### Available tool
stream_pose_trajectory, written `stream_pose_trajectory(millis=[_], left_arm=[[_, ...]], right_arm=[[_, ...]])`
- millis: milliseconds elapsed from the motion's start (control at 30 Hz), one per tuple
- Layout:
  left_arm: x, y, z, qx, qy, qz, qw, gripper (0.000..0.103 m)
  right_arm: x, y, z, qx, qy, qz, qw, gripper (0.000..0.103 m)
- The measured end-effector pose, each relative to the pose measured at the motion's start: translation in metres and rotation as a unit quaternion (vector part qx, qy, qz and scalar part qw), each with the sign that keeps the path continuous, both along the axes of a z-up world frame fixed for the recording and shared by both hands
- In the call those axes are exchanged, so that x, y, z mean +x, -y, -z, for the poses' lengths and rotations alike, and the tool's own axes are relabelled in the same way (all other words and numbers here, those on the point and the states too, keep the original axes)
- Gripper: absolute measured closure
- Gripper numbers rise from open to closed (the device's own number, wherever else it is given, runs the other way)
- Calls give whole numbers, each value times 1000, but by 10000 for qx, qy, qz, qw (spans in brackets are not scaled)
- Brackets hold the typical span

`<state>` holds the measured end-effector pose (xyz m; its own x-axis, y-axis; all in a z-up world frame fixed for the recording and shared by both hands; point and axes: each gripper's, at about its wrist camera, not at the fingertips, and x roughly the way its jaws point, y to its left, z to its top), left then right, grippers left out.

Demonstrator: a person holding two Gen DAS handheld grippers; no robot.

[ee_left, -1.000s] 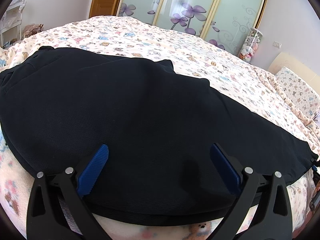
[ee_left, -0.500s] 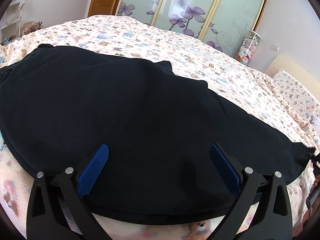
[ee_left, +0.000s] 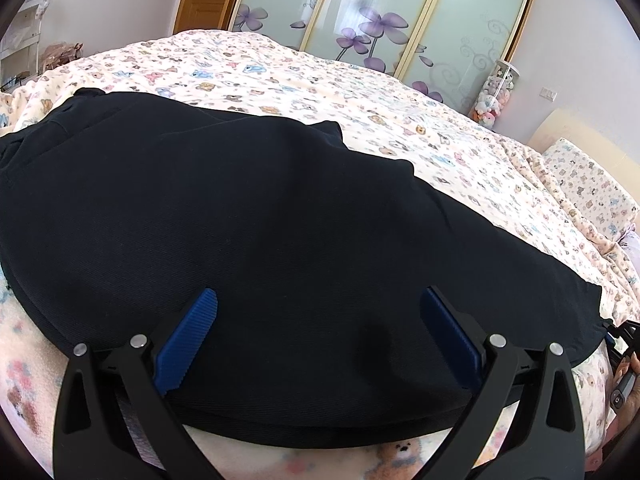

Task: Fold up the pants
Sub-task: 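Grasp the leg ends of the folded trousers with the right tool, then lift the leg ends and fold them over toward the waistband with the right tool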

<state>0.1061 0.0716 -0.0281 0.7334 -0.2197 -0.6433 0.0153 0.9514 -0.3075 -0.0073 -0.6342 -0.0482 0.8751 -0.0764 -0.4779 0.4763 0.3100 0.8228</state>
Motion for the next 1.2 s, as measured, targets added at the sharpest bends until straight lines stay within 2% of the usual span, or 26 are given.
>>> stream_pose_trajectory(millis=[133,200,300,367,467,633,733,767,833,933,1033,1100,1200], left_arm=[[0,-1,0,-37,10,3,10000,2],[0,-1,0,-51,20,3,10000,2],[-1,-3,-1,-116,50,3,9999,2],[-1,-4,-2,-173,74,5,9998,2],[-3,-8,-4,-334,144,-2,9993,2],[-8,-16,-8,-587,249,-68,9979,2],[-14,-29,-13,-967,418,-192,9942,2],[-18,-37,-15,-1149,513,-289,9916,2],[-22,-50,-19,-1303,635,-527,9880,2],[-27,-71,-22,-1493,712,-879,9823,2],[-33,-89,-27,-1685,822,-1023,9769,2],[-37,-97,-32,-1643,952,-1141,9751,2],[-44,-106,-37,-1665,1093,-1288,9715,2]], right_arm=[[-3,-14,-22,-269,514,-11,9983,95],[-1,-33,-46,-698,804,-209,9941,95],[11,-69,-78,-1325,1011,-655,9838,95],[24,-106,-97,-1704,1159,-1087,9725,95],[46,-165,-114,-2007,1384,-1815,9527,95],[81,-254,-119,-1837,1640,-3015,9211,95],[109,-317,-100,-1525,1466,-3884,8969,95],[120,-344,-86,-1461,1221,-4247,8851,95],[141,-390,-48,-1586,350,-4744,8652,95],[150,-406,-15,-1483,-158,-4864,8609,95],[145,-404,-28,-1613,64,-4846,8597,95],[138,-408,-31,-1755,129,-4844,8570,95],[137,-418,-33,-1901,137,-5003,8446,95]])
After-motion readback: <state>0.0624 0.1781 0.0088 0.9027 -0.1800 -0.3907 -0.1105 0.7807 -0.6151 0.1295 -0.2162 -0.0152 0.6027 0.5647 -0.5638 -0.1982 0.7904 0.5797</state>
